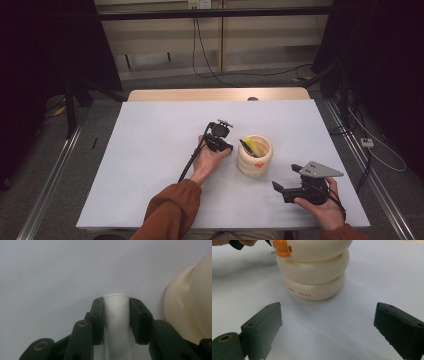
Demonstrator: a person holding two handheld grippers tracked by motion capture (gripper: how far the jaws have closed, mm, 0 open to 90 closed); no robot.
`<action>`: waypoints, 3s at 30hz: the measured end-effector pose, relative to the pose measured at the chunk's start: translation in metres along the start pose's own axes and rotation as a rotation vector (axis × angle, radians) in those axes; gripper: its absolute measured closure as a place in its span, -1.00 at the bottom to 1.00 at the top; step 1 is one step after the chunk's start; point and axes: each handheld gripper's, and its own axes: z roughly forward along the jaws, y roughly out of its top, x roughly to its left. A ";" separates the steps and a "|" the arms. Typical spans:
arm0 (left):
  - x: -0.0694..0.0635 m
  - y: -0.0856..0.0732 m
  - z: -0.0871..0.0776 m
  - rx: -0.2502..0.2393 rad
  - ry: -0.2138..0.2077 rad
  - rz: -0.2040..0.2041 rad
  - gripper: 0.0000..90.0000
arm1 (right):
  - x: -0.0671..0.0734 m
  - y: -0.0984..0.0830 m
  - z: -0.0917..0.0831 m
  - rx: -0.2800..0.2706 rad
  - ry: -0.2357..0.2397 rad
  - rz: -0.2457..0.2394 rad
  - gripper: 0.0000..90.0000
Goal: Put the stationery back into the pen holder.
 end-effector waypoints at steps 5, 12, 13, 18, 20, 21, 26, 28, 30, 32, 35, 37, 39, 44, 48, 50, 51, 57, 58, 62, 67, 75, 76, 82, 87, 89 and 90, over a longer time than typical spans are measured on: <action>0.007 -0.002 -0.003 -0.026 -0.048 -0.026 0.48 | 0.000 0.000 0.000 -0.002 -0.001 0.002 -0.82; 0.008 -0.002 -0.010 -0.064 -0.045 -0.031 0.48 | 0.000 0.000 0.000 -0.003 0.000 0.004 -0.82; 0.009 -0.002 -0.011 -0.064 -0.047 -0.031 0.48 | -0.001 0.000 0.000 -0.005 -0.002 0.004 -0.82; 0.011 -0.004 -0.015 -0.083 -0.057 -0.027 0.49 | 0.000 0.000 0.000 -0.004 0.000 0.004 -0.82; 0.013 -0.005 -0.017 -0.094 -0.061 -0.035 0.49 | 0.000 0.000 0.000 -0.004 -0.001 0.004 -0.82; 0.013 -0.005 -0.018 -0.093 -0.066 -0.037 0.49 | -0.001 0.000 0.000 -0.002 0.000 0.005 -0.82; 0.016 -0.006 -0.024 -0.129 -0.093 -0.050 0.49 | 0.000 0.000 0.000 -0.002 0.000 0.005 -0.82; 0.017 -0.006 -0.027 -0.138 -0.096 -0.054 0.49 | -0.001 0.000 0.000 -0.003 0.000 0.005 -0.82; 0.018 -0.006 -0.031 -0.152 -0.102 -0.048 0.49 | -0.001 0.000 0.000 -0.002 -0.001 0.006 -0.82; 0.020 -0.007 -0.035 -0.169 -0.108 -0.060 0.49 | -0.001 0.000 0.001 -0.001 0.000 0.006 -0.82; 0.022 -0.008 -0.039 -0.191 -0.114 -0.064 0.49 | 0.000 0.000 0.001 -0.002 -0.001 0.005 -0.82; 0.023 -0.008 -0.042 -0.203 -0.118 -0.055 0.49 | -0.001 0.000 0.001 -0.001 -0.001 0.005 -0.82; 0.025 -0.009 -0.046 -0.216 -0.129 -0.058 0.49 | -0.001 0.000 0.001 0.000 0.000 0.006 -0.82; 0.025 -0.010 -0.051 -0.233 -0.132 -0.053 0.49 | -0.001 0.000 0.001 -0.001 -0.001 0.006 -0.82; 0.026 -0.011 -0.056 -0.252 -0.142 -0.045 0.49 | -0.001 0.000 0.001 -0.001 -0.002 0.005 -0.82; 0.026 -0.012 -0.058 -0.265 -0.141 -0.047 0.49 | -0.001 0.000 0.001 -0.001 -0.002 0.006 -0.82; 0.026 -0.012 -0.059 -0.269 -0.145 -0.042 0.49 | -0.001 0.000 0.001 -0.002 -0.003 0.007 -0.82; 0.027 -0.012 -0.059 -0.271 -0.143 -0.047 0.49 | 0.000 0.000 0.001 -0.001 -0.002 0.004 -0.82; 0.027 -0.012 -0.059 -0.271 -0.138 -0.038 0.49 | 0.000 0.000 0.001 0.000 -0.002 0.005 -0.82; 0.021 -0.008 -0.057 -0.250 -0.119 -0.011 0.49 | -0.001 0.000 0.001 0.001 -0.002 0.007 -0.82; 0.018 0.007 -0.052 -0.173 -0.105 0.006 0.49 | -0.001 0.000 0.001 0.001 -0.001 0.006 -0.82; 0.014 0.014 -0.034 -0.117 -0.078 -0.007 1.00 | -0.001 0.000 0.001 0.000 0.003 0.004 -0.82; 0.016 0.015 -0.031 -0.108 -0.075 -0.011 1.00 | 0.000 0.000 0.001 0.000 0.003 0.003 -0.82; 0.014 0.017 -0.019 -0.124 -0.086 0.005 0.98 | -0.001 0.000 0.002 0.005 0.007 0.002 -0.82; 0.017 0.017 -0.017 -0.124 -0.104 0.004 0.66 | -0.001 -0.001 0.002 0.005 0.008 0.003 -0.82; 0.017 0.018 -0.017 -0.117 -0.093 0.010 0.51 | -0.001 -0.001 0.002 0.006 0.008 0.001 -0.82; 0.017 0.018 -0.017 -0.118 -0.119 0.019 0.46 | -0.001 0.000 0.002 0.005 0.009 -0.001 -0.82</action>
